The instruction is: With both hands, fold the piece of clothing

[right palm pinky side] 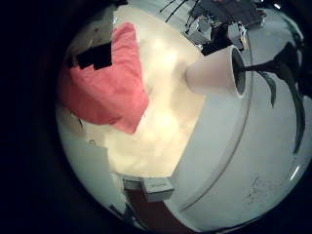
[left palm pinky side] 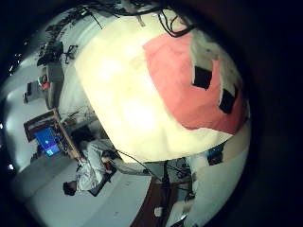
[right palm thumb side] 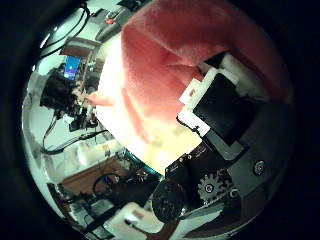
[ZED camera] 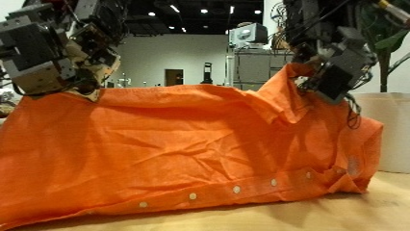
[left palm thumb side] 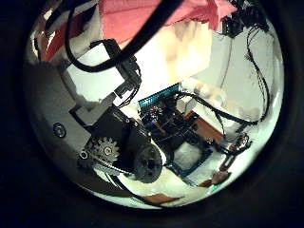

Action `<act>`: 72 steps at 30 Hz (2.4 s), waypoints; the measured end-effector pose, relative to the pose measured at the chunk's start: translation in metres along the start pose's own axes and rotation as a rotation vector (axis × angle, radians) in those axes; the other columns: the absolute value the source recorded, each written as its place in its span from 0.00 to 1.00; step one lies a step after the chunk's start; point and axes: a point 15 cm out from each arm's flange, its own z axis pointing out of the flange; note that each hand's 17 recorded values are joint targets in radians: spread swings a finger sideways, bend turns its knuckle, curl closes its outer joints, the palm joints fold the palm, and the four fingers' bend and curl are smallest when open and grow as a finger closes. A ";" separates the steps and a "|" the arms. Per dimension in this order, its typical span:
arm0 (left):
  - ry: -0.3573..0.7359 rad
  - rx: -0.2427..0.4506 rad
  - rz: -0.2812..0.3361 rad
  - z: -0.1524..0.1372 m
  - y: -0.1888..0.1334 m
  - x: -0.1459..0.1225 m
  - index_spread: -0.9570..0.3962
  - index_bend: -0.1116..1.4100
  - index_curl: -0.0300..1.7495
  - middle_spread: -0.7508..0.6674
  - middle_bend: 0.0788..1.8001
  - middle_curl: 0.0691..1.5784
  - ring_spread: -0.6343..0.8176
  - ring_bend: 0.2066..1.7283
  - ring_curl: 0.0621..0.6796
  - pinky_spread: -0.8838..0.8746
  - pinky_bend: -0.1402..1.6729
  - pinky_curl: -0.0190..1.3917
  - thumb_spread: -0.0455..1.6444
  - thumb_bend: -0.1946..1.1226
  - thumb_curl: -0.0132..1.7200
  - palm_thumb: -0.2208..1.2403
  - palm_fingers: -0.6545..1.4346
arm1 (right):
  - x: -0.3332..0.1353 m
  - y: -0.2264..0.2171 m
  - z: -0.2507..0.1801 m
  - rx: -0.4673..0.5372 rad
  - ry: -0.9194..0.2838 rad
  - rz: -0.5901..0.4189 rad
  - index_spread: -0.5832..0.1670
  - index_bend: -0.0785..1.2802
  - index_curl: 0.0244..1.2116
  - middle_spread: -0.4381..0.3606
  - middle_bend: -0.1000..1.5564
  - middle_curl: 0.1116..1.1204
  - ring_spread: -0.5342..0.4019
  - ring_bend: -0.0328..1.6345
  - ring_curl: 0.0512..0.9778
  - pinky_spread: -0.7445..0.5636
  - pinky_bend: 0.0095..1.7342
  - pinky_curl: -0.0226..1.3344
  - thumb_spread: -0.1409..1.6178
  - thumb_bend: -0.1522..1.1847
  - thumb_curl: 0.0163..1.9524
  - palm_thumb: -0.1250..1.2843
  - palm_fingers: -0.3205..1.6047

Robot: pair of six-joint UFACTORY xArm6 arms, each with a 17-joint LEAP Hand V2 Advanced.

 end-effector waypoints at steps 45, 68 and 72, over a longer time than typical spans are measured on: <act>0.104 0.247 -0.320 -0.030 -0.077 -0.103 0.70 0.17 0.39 0.69 0.07 0.26 0.60 0.28 0.42 0.60 0.30 0.41 0.64 0.13 0.25 0.50 0.30 | 0.074 -0.104 -0.038 0.352 -0.007 0.232 0.21 0.35 0.37 0.38 0.36 0.27 0.56 0.47 0.27 0.80 0.43 0.30 0.76 0.10 0.16 0.52 0.23; 0.113 0.080 -0.153 0.093 -0.012 -0.009 0.74 0.19 0.24 0.67 0.06 0.19 0.68 0.20 0.31 0.71 0.26 0.31 0.66 0.13 0.22 0.51 0.32 | 0.010 0.042 -0.022 0.088 -0.068 0.153 0.24 0.25 0.32 0.39 0.29 0.23 0.60 0.35 0.18 0.83 0.25 0.20 0.79 0.10 0.15 0.54 0.30; 0.127 0.090 -0.147 0.093 -0.012 0.001 0.75 0.19 0.23 0.68 0.06 0.18 0.70 0.20 0.31 0.72 0.26 0.29 0.66 0.13 0.21 0.51 0.32 | 0.017 0.039 0.008 0.036 -0.084 0.146 0.31 0.21 0.31 0.50 0.20 0.19 0.65 0.33 0.17 0.82 0.28 0.21 0.77 0.09 0.14 0.50 0.25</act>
